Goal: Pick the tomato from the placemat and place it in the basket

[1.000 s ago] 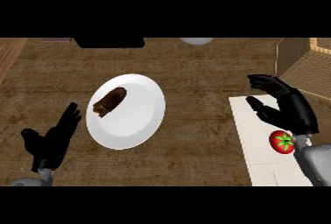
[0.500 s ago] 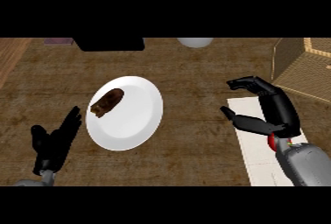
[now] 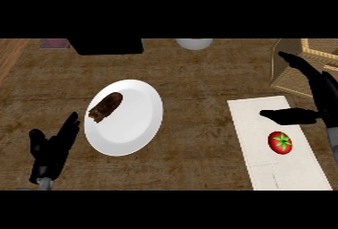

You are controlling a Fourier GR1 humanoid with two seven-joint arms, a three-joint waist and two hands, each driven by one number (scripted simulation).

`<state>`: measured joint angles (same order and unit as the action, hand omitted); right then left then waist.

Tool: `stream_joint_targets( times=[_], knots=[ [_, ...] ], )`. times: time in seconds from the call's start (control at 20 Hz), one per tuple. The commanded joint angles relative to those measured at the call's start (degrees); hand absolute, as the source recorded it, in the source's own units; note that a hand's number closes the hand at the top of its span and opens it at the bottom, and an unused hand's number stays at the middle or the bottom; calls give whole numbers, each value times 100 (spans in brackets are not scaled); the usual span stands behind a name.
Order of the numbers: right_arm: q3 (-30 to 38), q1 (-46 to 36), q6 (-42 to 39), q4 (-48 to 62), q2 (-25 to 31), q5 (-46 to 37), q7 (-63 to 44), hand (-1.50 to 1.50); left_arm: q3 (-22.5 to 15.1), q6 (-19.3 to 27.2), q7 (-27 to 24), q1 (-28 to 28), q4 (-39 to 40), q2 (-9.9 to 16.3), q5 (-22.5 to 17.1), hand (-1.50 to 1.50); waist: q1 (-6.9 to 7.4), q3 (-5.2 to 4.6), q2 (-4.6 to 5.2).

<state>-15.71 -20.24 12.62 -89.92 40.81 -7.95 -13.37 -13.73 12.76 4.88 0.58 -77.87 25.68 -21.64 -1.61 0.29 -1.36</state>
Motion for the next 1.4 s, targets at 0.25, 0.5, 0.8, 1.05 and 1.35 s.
stream_joint_targets(
  times=[0.25,0.5,0.8,1.05,1.35],
  knots=[
    [506,-511,-2321,-1255,2302,616,-2009,-150,-66,57,400,509,133,38,-19,0,-113,-62,22],
    [678,-463,-3691,-1471,2941,1881,-2668,-150,-92,124,478,570,46,-14,13,0,-111,-52,49],
    [1231,-281,-4606,-1731,3698,3004,-3144,-150,-105,-73,380,843,-149,64,24,0,-61,-35,54],
    [1622,-70,-4689,-1786,3739,3294,-3259,-150,-182,-6,423,752,7,-92,182,0,-20,-30,92],
    [1684,160,-4365,-1984,3314,3056,-3375,-150,-149,-154,387,498,240,-254,194,0,83,-34,136]
  ],
)
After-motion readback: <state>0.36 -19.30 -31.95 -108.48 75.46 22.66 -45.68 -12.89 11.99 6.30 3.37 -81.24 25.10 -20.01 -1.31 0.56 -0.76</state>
